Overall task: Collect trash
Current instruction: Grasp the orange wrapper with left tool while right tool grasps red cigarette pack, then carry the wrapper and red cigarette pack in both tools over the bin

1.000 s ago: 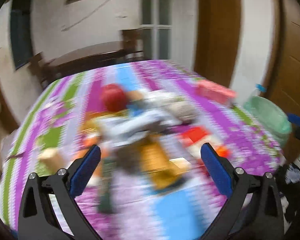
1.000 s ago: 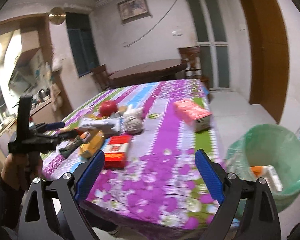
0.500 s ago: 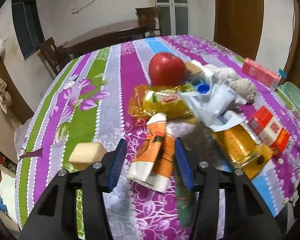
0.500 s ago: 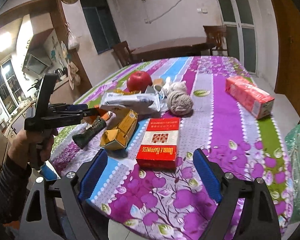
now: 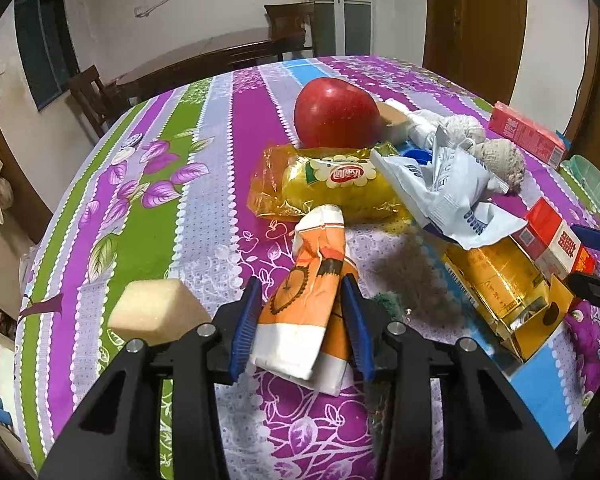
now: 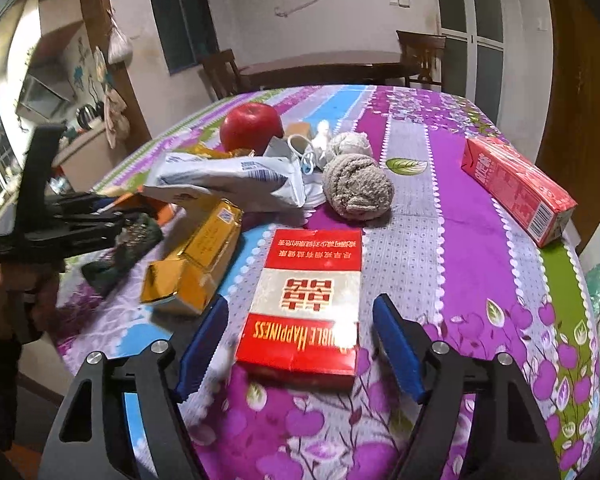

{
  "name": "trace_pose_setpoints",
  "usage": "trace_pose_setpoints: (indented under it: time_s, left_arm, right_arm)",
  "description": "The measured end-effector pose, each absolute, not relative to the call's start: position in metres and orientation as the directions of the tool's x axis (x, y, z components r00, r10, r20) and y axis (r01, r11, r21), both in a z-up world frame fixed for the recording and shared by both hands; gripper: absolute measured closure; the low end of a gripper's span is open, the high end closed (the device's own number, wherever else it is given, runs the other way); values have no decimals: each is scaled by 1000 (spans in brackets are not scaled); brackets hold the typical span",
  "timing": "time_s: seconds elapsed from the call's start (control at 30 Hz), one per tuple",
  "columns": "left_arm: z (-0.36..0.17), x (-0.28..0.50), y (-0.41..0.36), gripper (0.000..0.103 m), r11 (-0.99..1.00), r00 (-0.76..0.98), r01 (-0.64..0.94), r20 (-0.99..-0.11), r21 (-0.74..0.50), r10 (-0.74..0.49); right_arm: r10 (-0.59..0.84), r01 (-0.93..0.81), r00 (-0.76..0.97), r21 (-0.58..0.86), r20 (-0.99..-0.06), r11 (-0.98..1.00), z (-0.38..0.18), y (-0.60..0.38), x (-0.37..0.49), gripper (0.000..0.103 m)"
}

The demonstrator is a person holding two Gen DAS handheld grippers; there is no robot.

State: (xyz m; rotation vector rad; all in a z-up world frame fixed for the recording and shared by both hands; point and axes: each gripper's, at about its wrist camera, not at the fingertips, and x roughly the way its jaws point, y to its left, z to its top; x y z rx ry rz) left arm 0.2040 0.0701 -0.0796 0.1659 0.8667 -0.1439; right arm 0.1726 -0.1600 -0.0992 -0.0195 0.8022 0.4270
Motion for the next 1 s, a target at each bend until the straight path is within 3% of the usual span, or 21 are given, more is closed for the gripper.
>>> trace_pose_setpoints:
  time_s: [0.1,0.2,0.3,0.33,0.7,1.0]
  left_arm:
    - [-80,205,70,64,977,640,196,-766,86,-61]
    - [-80,203,70,68,978,651,190,-757,89,-58]
    - [-76,200,75,94,983,670,158,-741,89,-41]
    - [-75,198,76,96,985,678,152,-734,81,-45]
    - [-45,156,68,96,993,805,77,-594,91,-8]
    - [-4,112,20,96,992,894,120,-439,49,-86]
  right_arm:
    - [332,-367,612,114,-718,923,-104,-153,179,40]
    - [309,-360,617,89,-724,929,-104,-151,180,43]
    - [296,-345,642,78,-707,935,-102,-152,176,43]
    - [294,-339,652,78,-698,937,-100,-153,174,43]
    - [263,-287,787,45,-558,957,-65,-169,148,44]
    - [271,-287,853,32,-447,957,-24,-172,114,44]
